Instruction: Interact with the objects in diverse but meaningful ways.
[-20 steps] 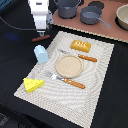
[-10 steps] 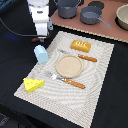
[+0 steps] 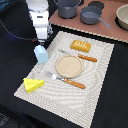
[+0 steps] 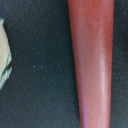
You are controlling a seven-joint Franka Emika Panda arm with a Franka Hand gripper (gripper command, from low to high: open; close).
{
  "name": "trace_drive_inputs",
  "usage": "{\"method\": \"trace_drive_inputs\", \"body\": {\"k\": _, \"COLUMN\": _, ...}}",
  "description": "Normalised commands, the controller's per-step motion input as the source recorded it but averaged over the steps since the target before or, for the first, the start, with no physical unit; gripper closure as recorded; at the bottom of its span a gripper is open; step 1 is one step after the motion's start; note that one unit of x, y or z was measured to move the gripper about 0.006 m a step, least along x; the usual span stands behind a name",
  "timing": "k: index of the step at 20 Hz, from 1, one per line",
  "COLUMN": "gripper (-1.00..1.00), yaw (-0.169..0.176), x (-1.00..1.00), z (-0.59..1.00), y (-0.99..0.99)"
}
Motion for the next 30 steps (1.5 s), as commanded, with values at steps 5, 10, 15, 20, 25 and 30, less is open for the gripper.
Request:
{"method": "trace_drive_inputs", "body": {"k": 5, "gripper": 1.0, "yaw": 0.055, "x": -0.01, "z": -0.18, "y": -0.02}}
{"method": "trace_drive_inputs", "body": {"k": 10, "gripper": 1.0, "yaw": 0.046, "x": -0.01, "z": -0.22, "y": -0.05}}
{"method": "trace_drive_inputs", "body": {"k": 15, "gripper": 1.0, "yaw": 0.008, "x": 0.05, "z": 0.51, "y": 0.01}}
{"method": "trace_drive_inputs", "body": {"k": 20, "gripper": 1.0, "yaw": 0.0, "x": 0.2, "z": 1.0, "y": 0.05}}
{"method": "trace_drive_inputs", "body": {"k": 25, "gripper": 1.0, "yaw": 0.0, "x": 0.62, "z": 1.0, "y": -0.01}}
{"method": "trace_drive_inputs", "body": {"k": 30, "gripper": 1.0, "yaw": 0.0, "x": 0.83, "z": 1.0, "y": -0.2}}
